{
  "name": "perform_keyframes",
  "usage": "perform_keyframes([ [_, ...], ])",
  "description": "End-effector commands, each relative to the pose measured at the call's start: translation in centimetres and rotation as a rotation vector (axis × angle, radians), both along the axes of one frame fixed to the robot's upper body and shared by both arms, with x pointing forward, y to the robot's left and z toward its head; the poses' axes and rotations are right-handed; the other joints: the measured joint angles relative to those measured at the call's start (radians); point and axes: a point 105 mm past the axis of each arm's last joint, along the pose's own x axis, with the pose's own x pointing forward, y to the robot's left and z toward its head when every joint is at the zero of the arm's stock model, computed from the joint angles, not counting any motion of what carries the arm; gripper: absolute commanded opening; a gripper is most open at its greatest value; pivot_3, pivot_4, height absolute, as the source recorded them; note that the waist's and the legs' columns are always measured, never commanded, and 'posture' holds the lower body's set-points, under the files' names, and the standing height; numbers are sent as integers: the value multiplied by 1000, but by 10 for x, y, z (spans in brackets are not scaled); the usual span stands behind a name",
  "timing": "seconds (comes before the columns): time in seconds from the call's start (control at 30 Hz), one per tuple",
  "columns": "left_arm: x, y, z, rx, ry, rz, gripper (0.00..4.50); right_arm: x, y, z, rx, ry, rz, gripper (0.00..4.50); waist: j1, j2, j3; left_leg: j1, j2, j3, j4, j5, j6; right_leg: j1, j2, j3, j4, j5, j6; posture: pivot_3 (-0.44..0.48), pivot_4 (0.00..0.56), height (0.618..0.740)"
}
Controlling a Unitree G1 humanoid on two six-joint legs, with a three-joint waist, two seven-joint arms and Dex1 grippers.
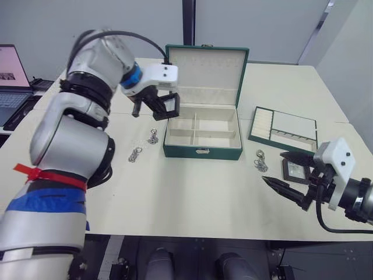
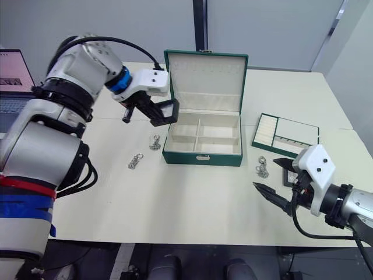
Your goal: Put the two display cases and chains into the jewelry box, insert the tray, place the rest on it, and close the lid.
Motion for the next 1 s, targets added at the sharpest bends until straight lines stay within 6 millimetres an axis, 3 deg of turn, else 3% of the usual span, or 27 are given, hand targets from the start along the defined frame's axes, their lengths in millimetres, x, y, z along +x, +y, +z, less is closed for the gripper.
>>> perform_keyframes([
  [0.03,-1,-32,18,-46,-55,-67,32,0,3,9,6,-62,3,4500,3,0,0,0,0,0,0,0,0,0,0,0,0,0,0,0,150,740],
  [0.5,13,-88,-10,-179,-115,-46,32,-4,11,3,9,-48,-8,4500,5,0,0,-1,-1,-1,0,0,0,0,0,0,0,0,0,0,150,740],
  [1.0,30,-92,-39,-185,-217,35,32,-7,13,5,-4,-46,-23,4500,6,2,-1,-1,-2,-1,0,1,-1,0,0,0,0,0,0,0,150,740],
])
